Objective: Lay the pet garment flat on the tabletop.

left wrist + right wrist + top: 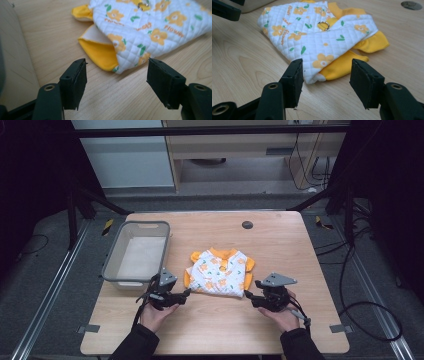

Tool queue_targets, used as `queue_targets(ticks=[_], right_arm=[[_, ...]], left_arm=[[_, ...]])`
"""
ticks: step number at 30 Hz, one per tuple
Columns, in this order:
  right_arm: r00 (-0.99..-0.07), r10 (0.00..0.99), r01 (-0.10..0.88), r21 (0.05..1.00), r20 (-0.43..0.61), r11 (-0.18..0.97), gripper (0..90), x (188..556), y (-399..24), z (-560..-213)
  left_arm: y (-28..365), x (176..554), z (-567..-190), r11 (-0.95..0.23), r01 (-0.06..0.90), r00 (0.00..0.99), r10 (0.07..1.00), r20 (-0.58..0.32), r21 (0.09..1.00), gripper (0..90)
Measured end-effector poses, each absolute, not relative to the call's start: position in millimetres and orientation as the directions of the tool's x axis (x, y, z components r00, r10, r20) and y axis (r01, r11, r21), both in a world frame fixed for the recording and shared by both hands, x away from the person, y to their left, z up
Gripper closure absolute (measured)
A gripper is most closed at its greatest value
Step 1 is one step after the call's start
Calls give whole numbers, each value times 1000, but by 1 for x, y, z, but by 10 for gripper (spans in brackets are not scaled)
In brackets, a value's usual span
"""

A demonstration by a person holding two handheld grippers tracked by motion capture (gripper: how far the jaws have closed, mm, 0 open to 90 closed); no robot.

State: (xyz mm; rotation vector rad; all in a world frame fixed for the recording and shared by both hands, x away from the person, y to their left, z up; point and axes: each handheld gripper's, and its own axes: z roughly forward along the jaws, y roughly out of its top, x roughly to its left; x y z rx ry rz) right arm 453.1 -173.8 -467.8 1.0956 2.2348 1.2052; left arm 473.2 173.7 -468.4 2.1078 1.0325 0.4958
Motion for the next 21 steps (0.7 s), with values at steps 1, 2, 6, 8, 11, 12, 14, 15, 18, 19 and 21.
queue_targets(ticks=[1,2,6,8,11,12,14,15,18,19,21], right_arm=[[-629,776,474,813,42,340,446,454,-170,-473],[-629,776,474,813,42,340,446,454,-170,-473],[-642,765,481,802,48,354,461,457,-164,-480],[-648,760,489,795,56,358,468,459,-161,-484],[-653,754,511,775,68,372,479,464,-154,-490],[-653,754,511,775,68,372,479,464,-154,-490],[-655,752,523,766,79,374,490,466,-150,-494],[-655,752,523,766,79,374,490,466,-150,-494],[-652,754,528,758,73,383,517,468,-148,-496],[-651,756,530,756,74,383,529,468,-148,-497],[-641,764,535,756,73,377,581,469,-149,-498]], left_arm=[[172,474,-470,-418,518,608,793,22,746,357],[170,475,-472,-417,518,613,790,16,747,357],[163,479,-479,-443,508,632,775,30,739,375],[162,482,-482,-438,510,633,774,22,740,399],[161,485,-485,-441,502,633,774,32,744,431],[161,485,-485,-441,502,633,774,32,744,446],[160,487,-489,-453,499,642,766,35,739,478],[160,487,-489,-453,499,642,766,35,739,502],[159,488,-491,-465,499,652,757,37,731,547],[159,489,-492,-467,501,654,756,35,729,562],[159,489,-492,-469,505,655,755,32,724,613]])
